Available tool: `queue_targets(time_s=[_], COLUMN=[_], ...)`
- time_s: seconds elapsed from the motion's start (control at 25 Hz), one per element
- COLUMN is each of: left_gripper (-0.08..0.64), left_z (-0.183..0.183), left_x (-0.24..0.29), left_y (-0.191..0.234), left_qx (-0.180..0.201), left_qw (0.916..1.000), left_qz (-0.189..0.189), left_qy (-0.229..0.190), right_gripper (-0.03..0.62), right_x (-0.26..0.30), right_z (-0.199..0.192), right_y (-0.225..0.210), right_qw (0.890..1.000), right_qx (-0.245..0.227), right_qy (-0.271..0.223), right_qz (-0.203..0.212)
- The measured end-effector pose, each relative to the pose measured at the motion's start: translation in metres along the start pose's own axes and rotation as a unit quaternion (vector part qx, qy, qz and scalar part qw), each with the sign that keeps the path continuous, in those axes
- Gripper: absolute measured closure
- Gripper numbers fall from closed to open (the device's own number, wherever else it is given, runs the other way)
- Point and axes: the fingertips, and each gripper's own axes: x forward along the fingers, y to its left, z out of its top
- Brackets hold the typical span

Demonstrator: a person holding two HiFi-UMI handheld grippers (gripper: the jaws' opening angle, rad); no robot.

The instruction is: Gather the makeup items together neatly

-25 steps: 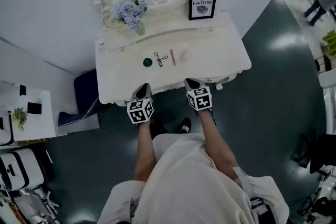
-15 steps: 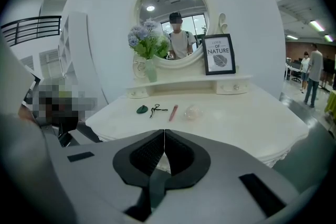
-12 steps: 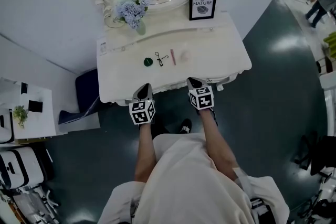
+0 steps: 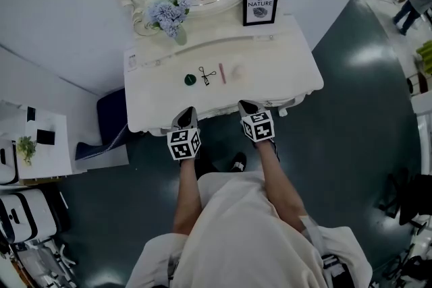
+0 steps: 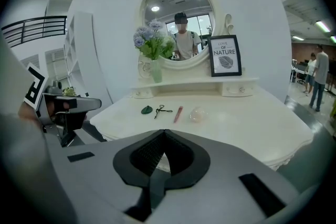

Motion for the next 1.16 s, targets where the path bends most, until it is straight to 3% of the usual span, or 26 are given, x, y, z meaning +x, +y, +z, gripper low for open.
queue_targets(time_s=[1.16], left_gripper=[0.545], left_z=[0.001], left_x=[0.006], left_y=[-0.017], left_qx=[0.015], left_qw=[0.9998], left_qz=[-0.013], left_qy=[0.004], right_gripper=[0.552], right_x=[-0.003], right_z=[-0.002], right_y=[0.000], right_qw=[1.000], right_qx=[-0.012], right_qy=[-0.003], right_qz=[0.005])
